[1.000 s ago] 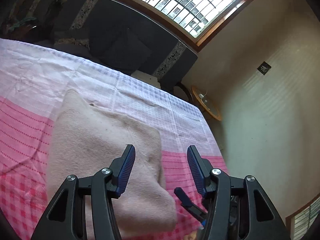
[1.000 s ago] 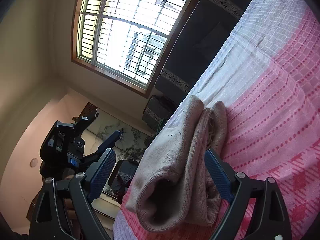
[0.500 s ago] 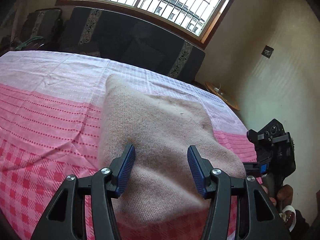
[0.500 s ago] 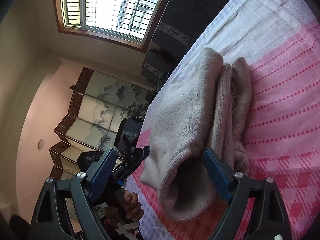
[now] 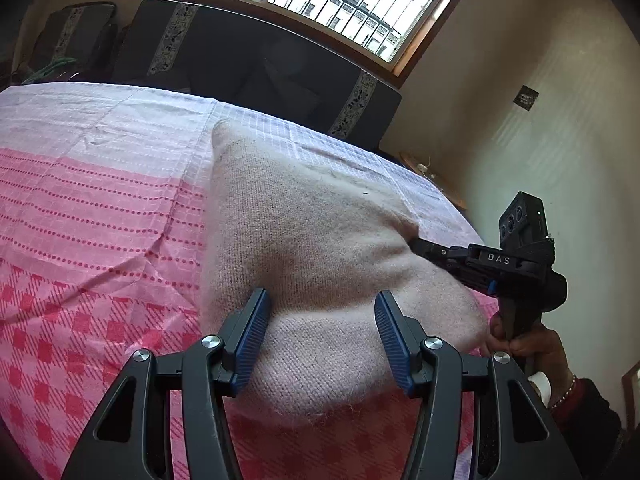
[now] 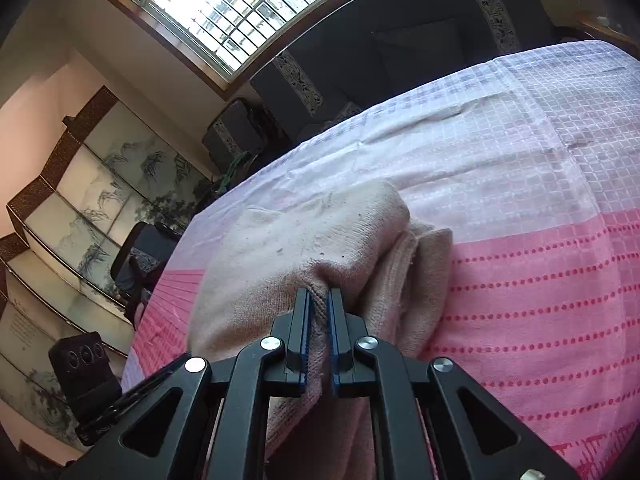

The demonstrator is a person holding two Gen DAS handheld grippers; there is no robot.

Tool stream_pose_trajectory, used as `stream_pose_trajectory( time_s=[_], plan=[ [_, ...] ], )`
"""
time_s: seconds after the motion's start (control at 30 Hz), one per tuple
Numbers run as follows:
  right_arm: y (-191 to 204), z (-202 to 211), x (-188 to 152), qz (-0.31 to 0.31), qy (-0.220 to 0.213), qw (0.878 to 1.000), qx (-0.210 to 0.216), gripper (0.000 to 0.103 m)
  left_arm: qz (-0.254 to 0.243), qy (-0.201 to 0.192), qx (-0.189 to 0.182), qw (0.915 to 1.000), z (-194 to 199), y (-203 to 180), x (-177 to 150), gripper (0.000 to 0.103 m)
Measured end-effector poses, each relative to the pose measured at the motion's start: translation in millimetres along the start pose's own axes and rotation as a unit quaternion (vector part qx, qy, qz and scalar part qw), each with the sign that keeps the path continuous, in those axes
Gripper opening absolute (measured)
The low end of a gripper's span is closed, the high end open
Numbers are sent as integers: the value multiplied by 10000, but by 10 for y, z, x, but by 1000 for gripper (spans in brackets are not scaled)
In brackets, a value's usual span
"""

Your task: Fold small clothes

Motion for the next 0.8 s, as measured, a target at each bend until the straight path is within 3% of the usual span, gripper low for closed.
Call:
stream_pose_trajectory(
  time_s=[0.07,0.17,0.27,0.43,0.53,0.6,0.67,0.77,0.8],
  plan=[
    [-166,26,-28,-206,-65,9996,187,6,-44,38,25,10000,15,-20,-43,55],
    [-104,48,-22,-96,-46,9997,225,7,-79,82,117,9999,25,-15,-90,56],
    [-40,50,-28,-150,13,9994,324,14,-8,84,110,9999,34,-1,-98,56],
    [169,385,-99,187,-466,9987,105,15,-126,100,229,9996,16,-58,-106,57],
    [460,620,-284,614,-614,9947,550,15,-141,93,234,9996,3,-73,-106,60],
    [687,619,-442,1081,-369,9905,771,15,-139,77,245,9996,-14,-83,-107,61],
    [821,469,-614,1680,-72,9851,350,15,-194,90,295,9993,-30,-100,-117,61],
    [667,180,-799,2161,276,9726,-817,13,-319,75,363,9988,-22,-108,-143,62],
    [556,126,-837,2239,267,9665,-1222,5,-355,104,365,9987,-30,-106,-155,62]
  ],
)
Point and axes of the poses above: each gripper's, at about its wrist camera, not at the fingertips, and z roughly against the way its jaws point, y to its left, x to its top, the point moved 2 cm from there along -z, roughly the way its jaws point, and after that the axes turned 8 degrees about -z, right-handed, at the moved point
